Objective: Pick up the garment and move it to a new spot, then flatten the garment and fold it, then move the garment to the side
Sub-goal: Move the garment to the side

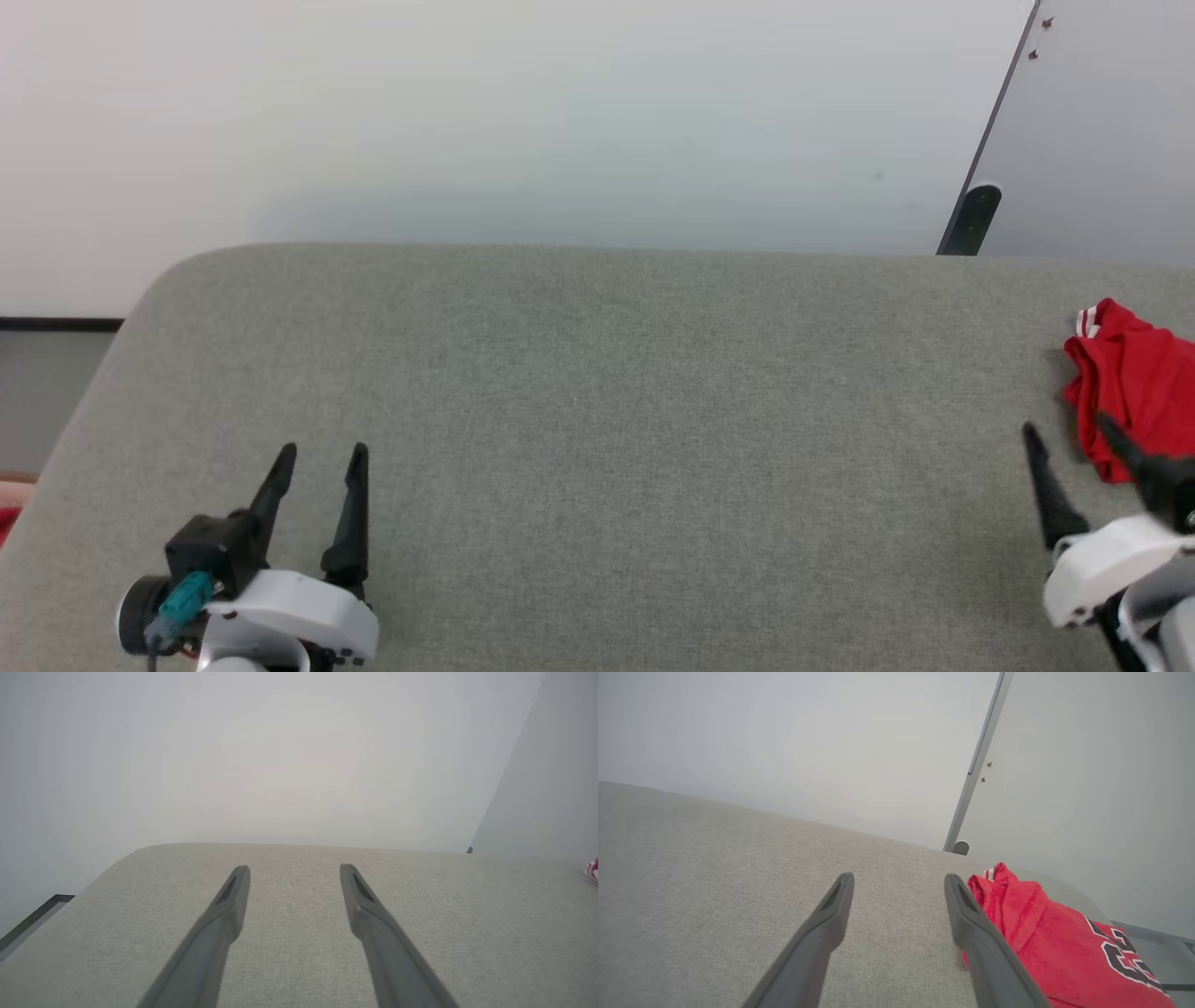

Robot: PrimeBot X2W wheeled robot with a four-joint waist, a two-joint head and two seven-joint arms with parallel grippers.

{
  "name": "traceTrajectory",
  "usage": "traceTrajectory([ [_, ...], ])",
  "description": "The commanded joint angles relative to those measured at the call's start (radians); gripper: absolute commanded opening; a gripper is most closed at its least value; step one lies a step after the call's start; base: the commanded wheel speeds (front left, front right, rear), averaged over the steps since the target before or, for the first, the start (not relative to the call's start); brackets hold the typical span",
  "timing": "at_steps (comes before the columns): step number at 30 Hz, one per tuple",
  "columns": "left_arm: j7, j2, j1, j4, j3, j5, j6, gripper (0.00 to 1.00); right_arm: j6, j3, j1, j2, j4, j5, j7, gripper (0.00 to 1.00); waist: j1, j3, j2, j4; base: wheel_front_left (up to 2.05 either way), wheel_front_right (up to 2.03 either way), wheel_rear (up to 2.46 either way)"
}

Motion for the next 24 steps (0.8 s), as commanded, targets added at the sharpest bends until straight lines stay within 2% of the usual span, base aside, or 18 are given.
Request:
traceTrajectory([
  [1, 0.001, 0.003, 0.014, -0.009, 0.003, 0.002, -0.002, 1.00, -0.001, -0.004, 0.021, 0.012, -0.010, -0.007, -0.007, 1.00, 0.0000, -0.007, 0.0000, -0.002, 0.00, 0.00, 0.00],
  [12, 0.001, 0.011, 0.091, -0.062, 0.017, -0.009, -0.001, 1.00, -0.001, -0.067, 0.183, 0.125, -0.150, -0.071, -0.014, 1.00, 0.0000, -0.022, 0.0000, -0.008, 0.00, 0.00, 0.00],
  [20, 0.001, -0.003, 0.131, -0.058, 0.013, -0.057, -0.001, 1.00, -0.001, -0.090, 0.244, 0.166, -0.216, -0.103, -0.014, 1.00, 0.0000, -0.028, 0.0000, -0.012, 0.00, 0.00, 0.00],
  [24, 0.001, 0.014, 0.136, -0.044, -0.008, -0.091, -0.001, 1.00, -0.001, -0.092, 0.255, 0.175, -0.232, -0.115, -0.014, 1.00, 0.0000, -0.027, 0.0000, -0.013, 0.00, 0.00, 0.00],
])
